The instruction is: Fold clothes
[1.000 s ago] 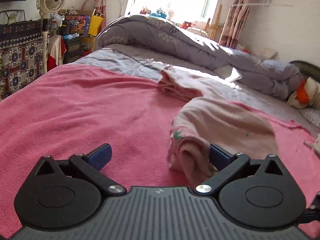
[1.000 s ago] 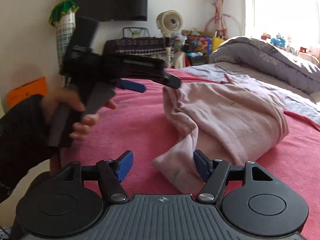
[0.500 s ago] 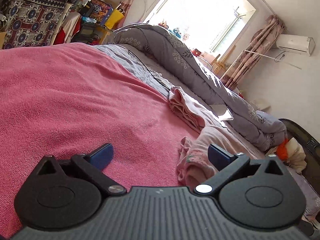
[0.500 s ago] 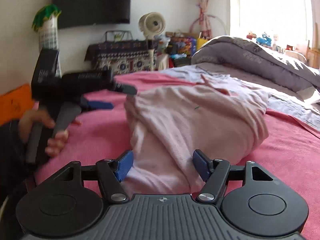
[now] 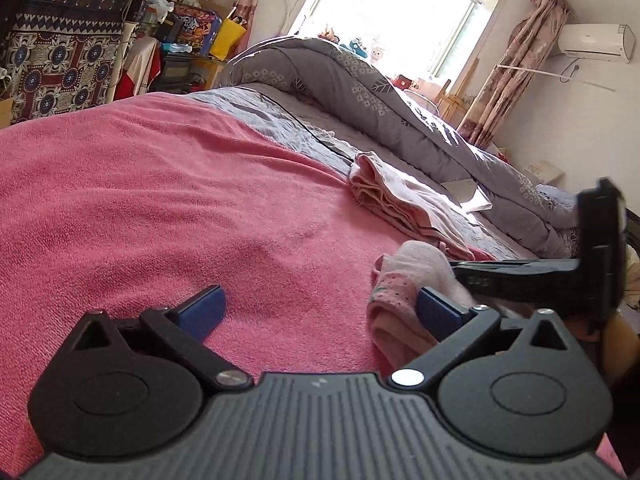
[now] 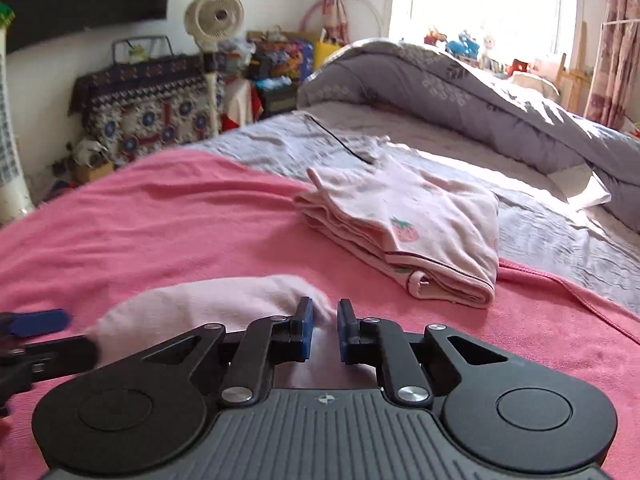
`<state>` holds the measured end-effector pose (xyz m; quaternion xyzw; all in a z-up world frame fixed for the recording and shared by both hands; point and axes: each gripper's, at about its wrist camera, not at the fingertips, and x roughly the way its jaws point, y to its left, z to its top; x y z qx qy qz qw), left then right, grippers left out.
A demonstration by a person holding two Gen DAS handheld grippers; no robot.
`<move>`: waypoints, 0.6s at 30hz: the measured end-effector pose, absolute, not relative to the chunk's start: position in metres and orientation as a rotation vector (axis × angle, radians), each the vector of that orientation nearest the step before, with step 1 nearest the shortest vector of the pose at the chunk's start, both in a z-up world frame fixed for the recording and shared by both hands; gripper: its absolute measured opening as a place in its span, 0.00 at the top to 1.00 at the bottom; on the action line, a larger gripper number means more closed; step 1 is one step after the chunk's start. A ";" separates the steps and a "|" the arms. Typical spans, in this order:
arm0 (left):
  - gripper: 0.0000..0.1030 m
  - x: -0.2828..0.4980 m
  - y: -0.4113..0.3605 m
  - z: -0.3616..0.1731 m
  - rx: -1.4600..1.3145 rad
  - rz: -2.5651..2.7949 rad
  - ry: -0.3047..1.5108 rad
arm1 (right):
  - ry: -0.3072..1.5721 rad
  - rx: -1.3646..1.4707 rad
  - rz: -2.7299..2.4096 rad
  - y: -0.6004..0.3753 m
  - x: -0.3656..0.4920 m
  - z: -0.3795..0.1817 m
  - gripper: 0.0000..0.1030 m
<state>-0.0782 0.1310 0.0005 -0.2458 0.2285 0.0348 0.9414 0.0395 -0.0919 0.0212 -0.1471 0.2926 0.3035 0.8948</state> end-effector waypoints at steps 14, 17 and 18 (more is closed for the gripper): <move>0.00 -0.080 0.134 -0.001 -0.517 0.063 0.454 | 0.543 -0.124 0.769 -0.101 0.039 0.028 0.67; 0.00 -0.080 0.135 -0.001 -0.522 0.060 0.452 | 0.504 -0.176 0.759 -0.088 0.036 0.013 0.65; 0.00 -0.081 0.135 -0.001 -0.526 0.058 0.451 | 0.517 -0.168 0.760 -0.089 0.037 0.019 0.65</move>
